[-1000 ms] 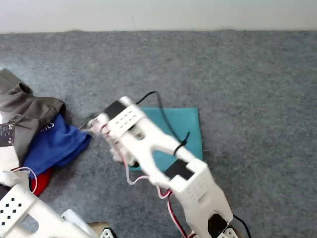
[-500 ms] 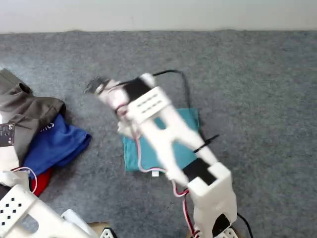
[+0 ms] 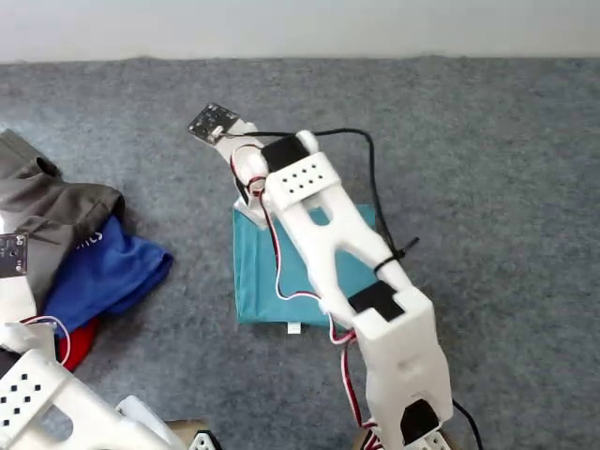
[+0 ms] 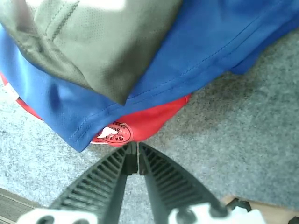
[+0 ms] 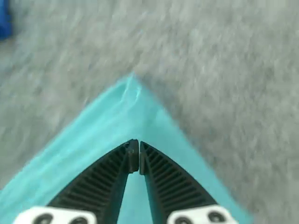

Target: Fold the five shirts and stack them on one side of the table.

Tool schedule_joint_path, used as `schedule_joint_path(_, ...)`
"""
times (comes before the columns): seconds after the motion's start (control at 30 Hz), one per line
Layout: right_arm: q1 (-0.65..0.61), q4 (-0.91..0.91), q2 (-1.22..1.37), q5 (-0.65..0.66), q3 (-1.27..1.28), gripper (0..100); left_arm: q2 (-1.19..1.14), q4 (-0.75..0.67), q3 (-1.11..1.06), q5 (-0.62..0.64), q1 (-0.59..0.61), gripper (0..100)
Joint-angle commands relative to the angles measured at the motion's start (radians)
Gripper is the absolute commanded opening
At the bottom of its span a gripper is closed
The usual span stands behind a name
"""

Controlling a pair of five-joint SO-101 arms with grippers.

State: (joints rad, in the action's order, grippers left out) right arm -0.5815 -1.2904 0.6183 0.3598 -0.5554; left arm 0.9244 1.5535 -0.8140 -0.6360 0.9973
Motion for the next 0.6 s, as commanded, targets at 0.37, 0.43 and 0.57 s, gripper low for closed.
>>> schedule_joint_path(0.37, -0.012, -0.228, 0.016, -0.006, -0.295, 1.0, 0.005, -0.008, 0.004, -0.002, -0.008, 2)
schedule_joint_path(0.43, 0.005, -0.331, -0.007, -0.006, -0.336, 1.0, 0.005, -0.008, 0.004, -0.002, -0.008, 2)
schedule_joint_path(0.57, 0.039, -0.51, -0.041, -0.009, -0.368, 1.0, 0.005, -0.008, 0.004, -0.002, -0.008, 2)
